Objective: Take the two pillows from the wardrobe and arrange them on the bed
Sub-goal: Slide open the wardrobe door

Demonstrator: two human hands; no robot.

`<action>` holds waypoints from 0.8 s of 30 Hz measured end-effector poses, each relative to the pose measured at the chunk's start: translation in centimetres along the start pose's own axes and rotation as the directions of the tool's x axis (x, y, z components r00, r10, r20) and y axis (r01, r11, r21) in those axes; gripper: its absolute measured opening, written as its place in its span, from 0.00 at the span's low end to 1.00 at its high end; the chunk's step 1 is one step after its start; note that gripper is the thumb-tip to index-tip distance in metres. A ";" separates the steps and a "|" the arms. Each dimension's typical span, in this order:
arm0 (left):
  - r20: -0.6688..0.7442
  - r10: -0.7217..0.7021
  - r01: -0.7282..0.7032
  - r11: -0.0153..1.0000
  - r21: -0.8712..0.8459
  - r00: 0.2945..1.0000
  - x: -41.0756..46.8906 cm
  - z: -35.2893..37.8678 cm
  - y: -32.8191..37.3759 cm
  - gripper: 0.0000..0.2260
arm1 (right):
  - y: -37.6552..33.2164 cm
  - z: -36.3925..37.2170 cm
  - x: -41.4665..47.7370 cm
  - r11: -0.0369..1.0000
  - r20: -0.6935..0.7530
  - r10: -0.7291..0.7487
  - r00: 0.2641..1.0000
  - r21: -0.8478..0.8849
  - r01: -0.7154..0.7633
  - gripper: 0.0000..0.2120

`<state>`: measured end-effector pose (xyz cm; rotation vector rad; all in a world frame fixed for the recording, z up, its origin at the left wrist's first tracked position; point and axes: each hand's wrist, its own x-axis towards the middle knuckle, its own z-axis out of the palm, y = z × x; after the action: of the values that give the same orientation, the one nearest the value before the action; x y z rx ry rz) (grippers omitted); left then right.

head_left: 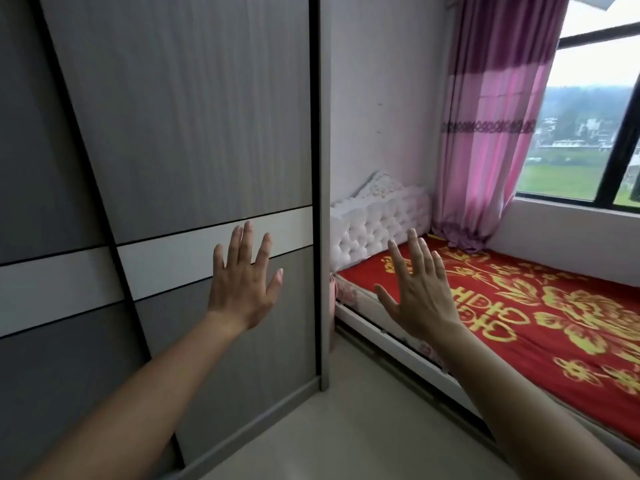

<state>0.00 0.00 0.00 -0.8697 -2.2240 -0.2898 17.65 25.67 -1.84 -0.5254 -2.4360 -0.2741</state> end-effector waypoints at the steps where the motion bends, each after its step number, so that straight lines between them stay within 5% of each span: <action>1: 0.021 -0.013 0.013 1.000 -0.007 1.000 1.1 1.6 -0.3 0.31 | 0.1 1.5 1.4 1.000 0.023 0.009 1.000 0.005 -0.009 0.39; 14: 0.097 -0.078 0.075 0.996 0.038 0.992 21.8 22.8 -6.9 0.32 | 1.0 19.6 25.8 0.996 0.135 0.024 0.990 0.079 -0.035 0.39; 24: 0.237 -0.184 0.149 0.976 0.156 0.954 26.6 36.8 -9.4 0.37 | 2.4 34.8 35.7 0.974 0.254 -0.034 0.967 0.227 -0.025 0.36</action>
<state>-39.92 22.41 -7.37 -0.6759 -2.5249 -0.1079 -25.83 49.65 -6.93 -0.4771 -2.6734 0.0797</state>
